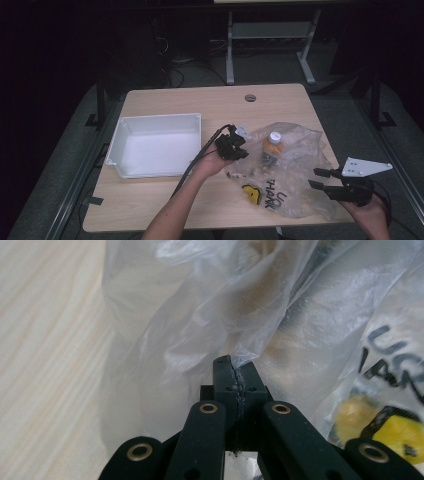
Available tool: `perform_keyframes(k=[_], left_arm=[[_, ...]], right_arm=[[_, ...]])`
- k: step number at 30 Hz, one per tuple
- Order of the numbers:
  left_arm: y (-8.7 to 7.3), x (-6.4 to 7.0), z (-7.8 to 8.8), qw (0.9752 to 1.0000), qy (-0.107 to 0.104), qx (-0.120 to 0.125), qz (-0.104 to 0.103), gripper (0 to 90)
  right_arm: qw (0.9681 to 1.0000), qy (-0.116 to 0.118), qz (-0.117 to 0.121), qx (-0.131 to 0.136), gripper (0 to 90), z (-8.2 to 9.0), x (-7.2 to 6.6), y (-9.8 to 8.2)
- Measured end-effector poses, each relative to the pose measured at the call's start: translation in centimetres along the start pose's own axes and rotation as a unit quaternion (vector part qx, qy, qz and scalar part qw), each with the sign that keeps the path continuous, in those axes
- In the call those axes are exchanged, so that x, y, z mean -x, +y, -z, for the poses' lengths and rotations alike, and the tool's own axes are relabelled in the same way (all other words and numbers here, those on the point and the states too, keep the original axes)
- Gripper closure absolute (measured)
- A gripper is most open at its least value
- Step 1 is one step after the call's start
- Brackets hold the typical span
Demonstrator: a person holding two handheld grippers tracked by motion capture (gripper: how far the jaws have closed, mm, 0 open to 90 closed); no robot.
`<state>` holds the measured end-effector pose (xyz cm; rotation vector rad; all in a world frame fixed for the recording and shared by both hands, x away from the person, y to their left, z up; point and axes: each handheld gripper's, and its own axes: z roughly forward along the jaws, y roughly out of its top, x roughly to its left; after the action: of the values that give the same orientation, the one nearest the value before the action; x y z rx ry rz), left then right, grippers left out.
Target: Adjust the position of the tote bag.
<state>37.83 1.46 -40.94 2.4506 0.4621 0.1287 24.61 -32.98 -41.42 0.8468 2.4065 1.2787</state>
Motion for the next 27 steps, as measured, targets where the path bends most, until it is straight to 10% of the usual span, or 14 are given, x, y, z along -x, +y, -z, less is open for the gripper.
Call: perform_keyframes(k=[18, 27], left_arm=[[-1.1, -0.2, 0.1, 0.9999, -0.001, 0.008, 0.011, 89.9], [-1.1, -0.3, 1.0, 0.9999, 0.005, 0.009, 0.001, 89.9]], right_arm=[[0.9997, 0.022, 0.013, 0.004, 50.6, 0.8, -1.0, 1.2], [0.9990, -0.007, 0.043, 0.005, 50.0, 3.7, -1.5, 2.7]])
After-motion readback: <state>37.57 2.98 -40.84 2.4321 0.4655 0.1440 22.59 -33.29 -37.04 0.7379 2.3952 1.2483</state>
